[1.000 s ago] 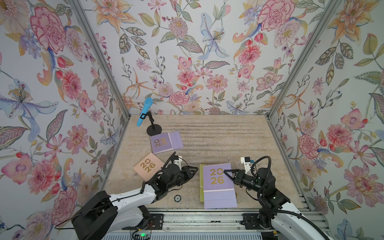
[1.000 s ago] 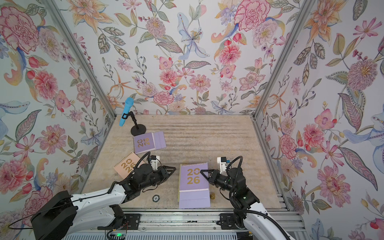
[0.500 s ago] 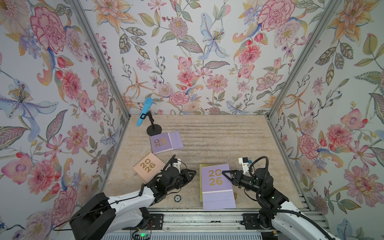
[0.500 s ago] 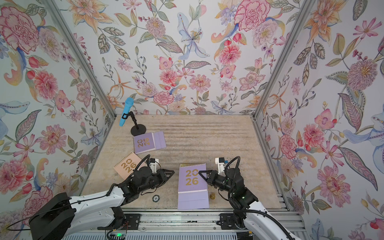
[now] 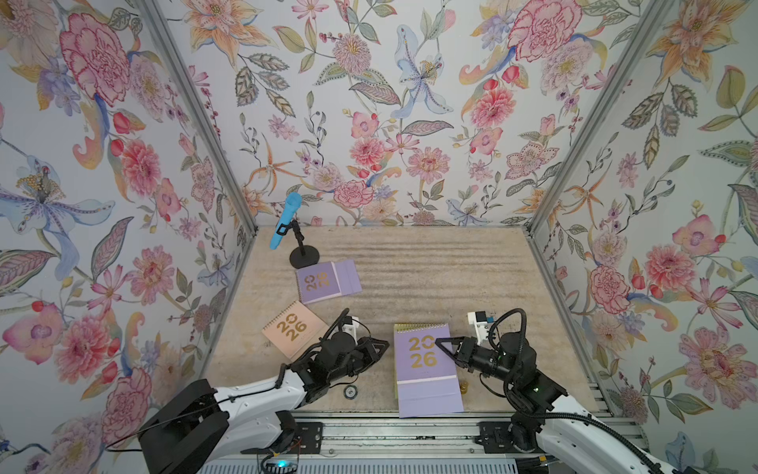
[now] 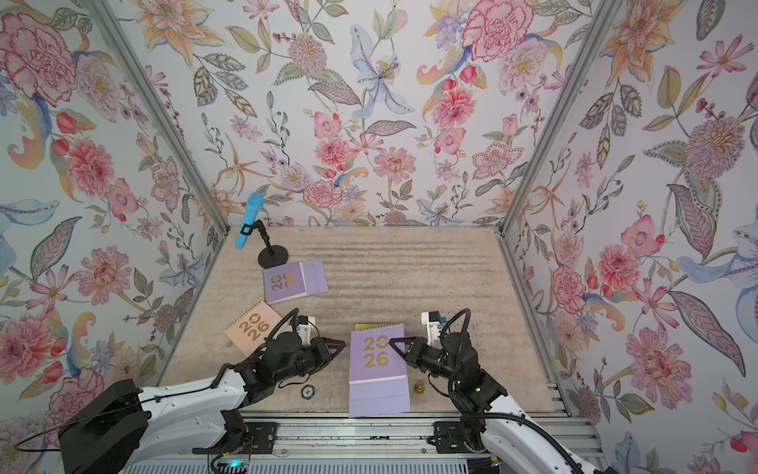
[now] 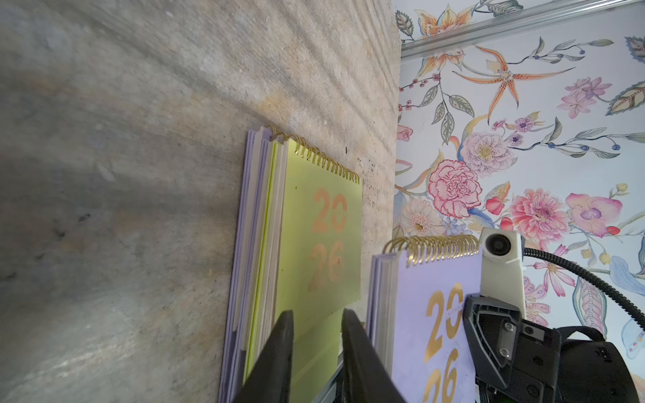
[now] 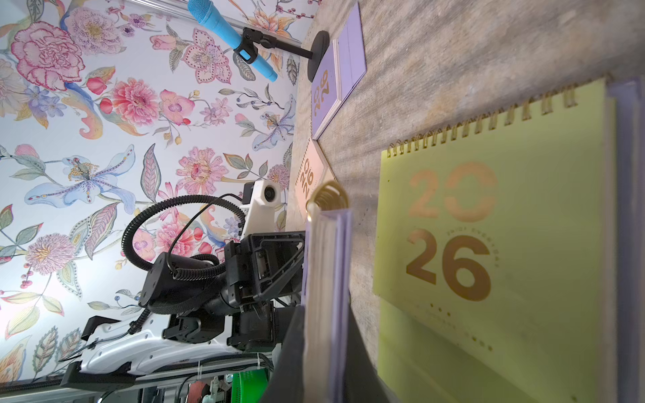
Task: Stack the calendars
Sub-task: Place the calendar at the calendar.
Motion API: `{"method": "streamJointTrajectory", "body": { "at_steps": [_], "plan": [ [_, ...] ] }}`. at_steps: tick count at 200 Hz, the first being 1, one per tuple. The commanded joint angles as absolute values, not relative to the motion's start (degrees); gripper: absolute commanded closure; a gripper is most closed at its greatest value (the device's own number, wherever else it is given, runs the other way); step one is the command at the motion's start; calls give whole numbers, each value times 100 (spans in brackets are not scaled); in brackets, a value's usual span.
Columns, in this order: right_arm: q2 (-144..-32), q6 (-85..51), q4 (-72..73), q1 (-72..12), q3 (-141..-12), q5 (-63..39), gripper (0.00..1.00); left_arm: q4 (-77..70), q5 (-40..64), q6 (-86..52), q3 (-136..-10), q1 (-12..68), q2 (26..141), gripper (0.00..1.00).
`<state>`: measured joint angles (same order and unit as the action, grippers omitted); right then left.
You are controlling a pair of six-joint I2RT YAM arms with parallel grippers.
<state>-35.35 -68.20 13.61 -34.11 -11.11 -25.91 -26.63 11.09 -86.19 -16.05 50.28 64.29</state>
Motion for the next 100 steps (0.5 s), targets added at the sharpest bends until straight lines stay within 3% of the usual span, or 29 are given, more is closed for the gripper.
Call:
{"method": "streamJointTrajectory", "body": {
  "at_steps": [1, 100],
  "plan": [
    [-3438, -6976, 1715, -3456, -1050, -2532, 100, -2733, 923, -8700, -1504, 5132, 6451, 74],
    [-3320, -7000, 1642, -3472, -1008, -2549, 100, -2786, 870, -8798, -1399, 5253, 6522, 76]
  ]
}}
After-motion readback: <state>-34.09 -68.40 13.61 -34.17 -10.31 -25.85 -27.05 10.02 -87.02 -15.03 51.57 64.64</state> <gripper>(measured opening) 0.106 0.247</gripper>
